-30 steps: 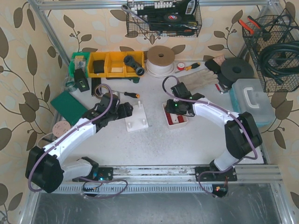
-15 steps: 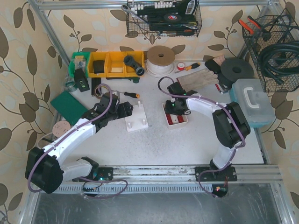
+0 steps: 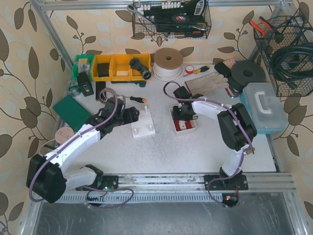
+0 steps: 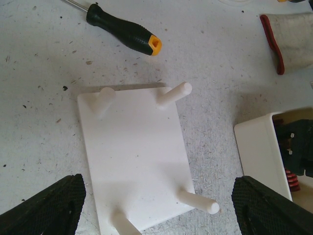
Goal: Install the large spring
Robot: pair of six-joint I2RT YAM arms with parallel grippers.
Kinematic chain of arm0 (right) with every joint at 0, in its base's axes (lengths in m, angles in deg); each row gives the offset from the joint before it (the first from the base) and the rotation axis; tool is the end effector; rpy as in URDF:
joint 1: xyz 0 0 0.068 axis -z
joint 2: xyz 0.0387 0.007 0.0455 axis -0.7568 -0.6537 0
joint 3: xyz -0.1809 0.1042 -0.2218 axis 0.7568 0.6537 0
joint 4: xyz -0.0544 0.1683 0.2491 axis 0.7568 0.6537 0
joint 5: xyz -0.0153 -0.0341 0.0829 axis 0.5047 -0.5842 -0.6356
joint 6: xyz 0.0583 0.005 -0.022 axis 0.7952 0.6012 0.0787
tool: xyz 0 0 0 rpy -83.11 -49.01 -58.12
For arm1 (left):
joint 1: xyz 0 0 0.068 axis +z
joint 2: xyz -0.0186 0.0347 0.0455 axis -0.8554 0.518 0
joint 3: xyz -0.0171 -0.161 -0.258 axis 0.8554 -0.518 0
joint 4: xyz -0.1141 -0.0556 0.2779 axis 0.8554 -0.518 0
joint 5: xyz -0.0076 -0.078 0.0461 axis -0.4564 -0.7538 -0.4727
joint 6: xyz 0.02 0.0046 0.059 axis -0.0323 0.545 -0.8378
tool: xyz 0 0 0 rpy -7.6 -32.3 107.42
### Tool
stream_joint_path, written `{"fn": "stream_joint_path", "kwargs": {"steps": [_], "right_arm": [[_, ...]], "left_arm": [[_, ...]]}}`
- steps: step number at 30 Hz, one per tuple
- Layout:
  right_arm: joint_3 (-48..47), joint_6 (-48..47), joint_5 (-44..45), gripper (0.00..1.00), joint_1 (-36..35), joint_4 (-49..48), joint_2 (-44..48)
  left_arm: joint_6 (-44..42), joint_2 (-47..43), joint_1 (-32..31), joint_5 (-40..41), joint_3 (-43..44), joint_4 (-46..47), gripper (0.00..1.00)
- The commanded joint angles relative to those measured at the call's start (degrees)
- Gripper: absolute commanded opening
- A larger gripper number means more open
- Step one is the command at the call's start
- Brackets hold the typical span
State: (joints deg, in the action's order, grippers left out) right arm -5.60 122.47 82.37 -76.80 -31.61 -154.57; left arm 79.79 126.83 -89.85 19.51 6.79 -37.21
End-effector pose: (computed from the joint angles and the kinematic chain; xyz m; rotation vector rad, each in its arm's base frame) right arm 0.3702 0.1955 0.1571 0.1378 2.7873 0.3287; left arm 0.2489 -0.1484 0.2621 -0.1540 2.3207 -0.6036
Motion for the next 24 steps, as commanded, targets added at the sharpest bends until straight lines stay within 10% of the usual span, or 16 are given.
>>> {"fn": "stream_joint_path", "kwargs": {"steps": [1,24], "right_arm": [[-0.8,1.1,2.41,0.48,-0.18,1.98,-1.44],[-3.47,2.82,2.27,0.37,0.55,5.54,-6.11]], "left_arm": [[-0.53,-0.62,0.71,0.85,1.46,0.34,0.85],[0.45,-3.53,0.66,1.88,-0.5,1.02,0.85]]}}
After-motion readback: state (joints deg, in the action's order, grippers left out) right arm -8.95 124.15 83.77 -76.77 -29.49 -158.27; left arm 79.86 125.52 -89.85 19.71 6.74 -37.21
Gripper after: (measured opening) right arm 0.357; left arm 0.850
